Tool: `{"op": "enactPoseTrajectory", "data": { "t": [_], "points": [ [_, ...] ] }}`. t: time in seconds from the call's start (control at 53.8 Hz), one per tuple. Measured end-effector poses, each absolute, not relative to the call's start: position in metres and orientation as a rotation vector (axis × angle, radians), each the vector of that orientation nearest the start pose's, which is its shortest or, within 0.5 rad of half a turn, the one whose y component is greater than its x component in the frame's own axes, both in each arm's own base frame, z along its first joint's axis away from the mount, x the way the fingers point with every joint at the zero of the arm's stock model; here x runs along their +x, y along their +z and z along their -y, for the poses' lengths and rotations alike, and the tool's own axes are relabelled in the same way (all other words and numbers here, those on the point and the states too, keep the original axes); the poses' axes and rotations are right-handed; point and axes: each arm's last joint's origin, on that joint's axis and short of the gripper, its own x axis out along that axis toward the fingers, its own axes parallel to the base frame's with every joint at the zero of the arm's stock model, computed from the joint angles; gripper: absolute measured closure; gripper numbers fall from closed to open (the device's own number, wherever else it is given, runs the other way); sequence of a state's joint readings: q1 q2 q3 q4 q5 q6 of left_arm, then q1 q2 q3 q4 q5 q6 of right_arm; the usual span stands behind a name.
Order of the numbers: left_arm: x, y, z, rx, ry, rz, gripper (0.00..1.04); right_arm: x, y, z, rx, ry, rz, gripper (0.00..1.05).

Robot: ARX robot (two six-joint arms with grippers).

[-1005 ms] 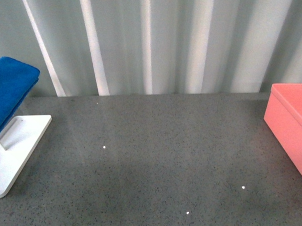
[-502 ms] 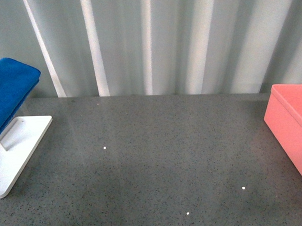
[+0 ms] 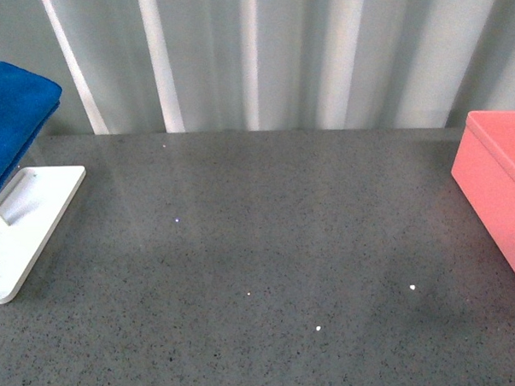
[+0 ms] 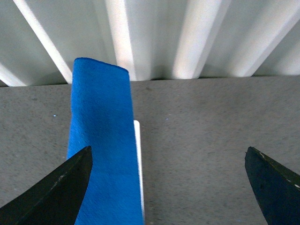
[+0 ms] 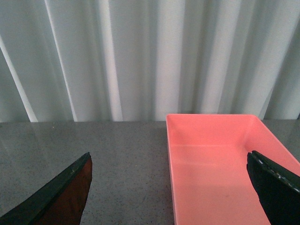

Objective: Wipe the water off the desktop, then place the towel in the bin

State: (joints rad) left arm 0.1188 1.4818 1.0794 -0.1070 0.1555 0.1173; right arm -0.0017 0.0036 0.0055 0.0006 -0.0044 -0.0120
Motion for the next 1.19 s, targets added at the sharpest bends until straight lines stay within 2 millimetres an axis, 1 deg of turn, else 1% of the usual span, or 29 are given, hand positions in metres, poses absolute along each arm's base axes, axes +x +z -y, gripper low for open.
{"op": "enactPoseTrajectory", "data": {
  "t": [0.037, 0.056, 0.093, 0.112, 0.149, 0.186, 0.242, 0.316, 0.391, 0.484, 0.614, 0.837, 0.967, 1.191],
  "points": [
    [0.346, 0.279, -0.039, 0.088, -0.039, -0.538, 0.07, 0.098, 0.165, 0.000, -0.012, 0.003, 0.002, 0.07],
    [0.351, 0.279, -0.041, 0.098, -0.036, -0.543, 0.07, 0.098, 0.165, 0.000, -0.012, 0.003, 0.002, 0.07],
    [0.367, 0.278, -0.046, 0.142, -0.003, -0.566, 0.07, 0.098, 0.165, 0.000, -0.012, 0.003, 0.002, 0.07],
    [0.371, 0.277, -0.047, 0.150, 0.003, -0.572, 0.07, 0.098, 0.165, 0.000, -0.012, 0.003, 0.002, 0.07],
    [0.389, 0.275, -0.052, 0.183, 0.024, -0.596, 0.07, 0.098, 0.165, 0.000, -0.012, 0.003, 0.002, 0.07],
    [0.403, 0.272, -0.059, 0.207, 0.026, -0.620, 0.07, 0.098, 0.165, 0.000, -0.012, 0.003, 0.002, 0.07],
    [0.415, 0.264, -0.067, 0.236, 0.039, -0.661, 0.07, 0.098, 0.165, 0.000, -0.012, 0.003, 0.002, 0.07],
    [0.424, 0.255, -0.077, 0.255, 0.071, -0.705, 0.07, 0.098, 0.165, 0.000, -0.012, 0.003, 0.002, 0.07],
    [0.429, 0.246, -0.086, 0.236, 0.068, -0.756, 0.07, 0.098, 0.165, 0.000, -0.012, 0.003, 0.002, 0.07],
    [0.429, 0.239, -0.089, 0.207, 0.035, -0.777, 0.07, 0.098, 0.165, 0.000, -0.012, 0.003, 0.002, 0.07],
    [0.428, 0.233, -0.088, 0.199, 0.006, -0.775, 0.07, 0.098, 0.165, 0.000, -0.012, 0.003, 0.002, 0.07],
    [0.431, 0.209, -0.083, 0.237, 0.005, -0.786, 0.07, 0.098, 0.165, 0.000, -0.012, 0.003, 0.002, 0.07],
    [0.434, 0.195, -0.084, 0.244, 0.019, -0.799, 0.07, 0.098, 0.165, 0.000, -0.012, 0.003, 0.002, 0.07],
    [0.437, 0.179, -0.086, 0.248, 0.032, -0.806, 0.07, 0.098, 0.165, 0.000, -0.012, 0.003, 0.002, 0.07]
  ]
}}
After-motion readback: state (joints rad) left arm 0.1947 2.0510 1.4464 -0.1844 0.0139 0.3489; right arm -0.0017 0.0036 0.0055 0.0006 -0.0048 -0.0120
